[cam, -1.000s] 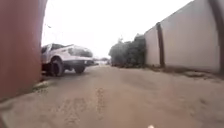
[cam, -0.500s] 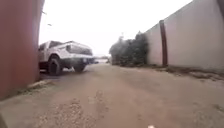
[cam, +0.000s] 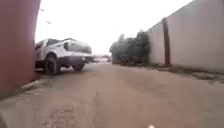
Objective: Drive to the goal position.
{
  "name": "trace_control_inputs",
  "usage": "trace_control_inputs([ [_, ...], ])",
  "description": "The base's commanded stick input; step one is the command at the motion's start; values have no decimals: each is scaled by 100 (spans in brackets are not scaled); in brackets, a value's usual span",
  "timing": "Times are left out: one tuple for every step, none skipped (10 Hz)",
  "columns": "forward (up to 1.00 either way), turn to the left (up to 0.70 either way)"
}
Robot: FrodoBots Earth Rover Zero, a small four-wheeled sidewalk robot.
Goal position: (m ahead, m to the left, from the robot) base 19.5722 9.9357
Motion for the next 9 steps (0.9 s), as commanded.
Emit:
trace_control_inputs([
  [50,0],
  [50,0],
  [50,0],
  [50,0],
  [50,0],
  [50,0],
  [50,0],
  [50,0],
  [50,0],
])
